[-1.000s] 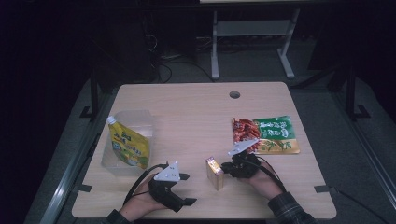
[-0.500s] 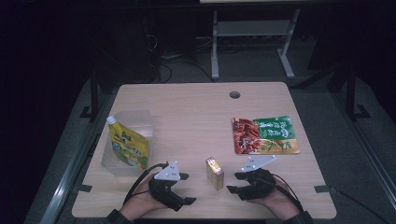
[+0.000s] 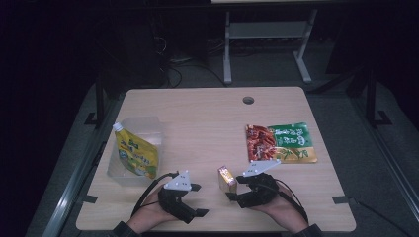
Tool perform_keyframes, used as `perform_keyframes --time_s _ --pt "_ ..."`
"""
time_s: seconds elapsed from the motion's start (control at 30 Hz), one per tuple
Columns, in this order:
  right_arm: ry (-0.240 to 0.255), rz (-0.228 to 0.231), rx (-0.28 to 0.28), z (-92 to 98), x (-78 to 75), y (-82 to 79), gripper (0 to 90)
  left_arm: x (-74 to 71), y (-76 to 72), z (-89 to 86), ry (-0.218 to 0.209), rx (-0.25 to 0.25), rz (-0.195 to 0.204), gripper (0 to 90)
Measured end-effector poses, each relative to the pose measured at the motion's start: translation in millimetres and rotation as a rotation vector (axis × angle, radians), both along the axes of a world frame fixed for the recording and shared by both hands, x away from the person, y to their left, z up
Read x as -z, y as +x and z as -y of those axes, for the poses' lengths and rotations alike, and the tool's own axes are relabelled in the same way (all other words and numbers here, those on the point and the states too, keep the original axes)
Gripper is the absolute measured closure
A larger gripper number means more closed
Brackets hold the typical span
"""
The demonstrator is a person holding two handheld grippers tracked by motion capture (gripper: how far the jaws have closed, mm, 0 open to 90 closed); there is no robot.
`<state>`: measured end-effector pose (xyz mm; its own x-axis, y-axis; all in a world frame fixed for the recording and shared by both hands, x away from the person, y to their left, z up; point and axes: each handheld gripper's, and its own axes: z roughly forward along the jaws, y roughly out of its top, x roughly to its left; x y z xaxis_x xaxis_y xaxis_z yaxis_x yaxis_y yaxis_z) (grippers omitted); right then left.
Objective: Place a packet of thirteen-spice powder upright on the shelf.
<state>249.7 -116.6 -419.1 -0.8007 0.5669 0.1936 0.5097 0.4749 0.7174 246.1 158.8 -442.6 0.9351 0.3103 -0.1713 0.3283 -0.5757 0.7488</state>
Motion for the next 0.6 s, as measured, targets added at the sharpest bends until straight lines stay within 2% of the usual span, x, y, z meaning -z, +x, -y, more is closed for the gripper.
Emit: perform_keyframes --time_s 0.17,0.23,0.3,0.37,0.6 --pt "0.012 0.016 0.005 -8.2 -5.4 2.9 32.2 0.4 0.0 0.4 -0.001 0.001 -0.001 15.9" --pt "0.008 0.031 -0.002 -11.5 -6.0 4.4 32.0 0.3 0.0 0.5 0.001 0.004 -0.001 15.9" --pt "0.006 0.021 0.005 -14.9 -6.5 4.8 31.7 0.2 -0.1 0.8 0.001 0.005 -0.002 15.9" --pt "-0.001 0.032 0.004 -17.4 -5.5 6.8 31.8 0.2 -0.2 0.9 0.002 0.007 -0.003 15.9" --pt "-0.009 0.030 0.004 -18.1 -5.4 10.0 42.8 0.5 -0.2 1.2 0.004 0.005 -0.006 15.9"
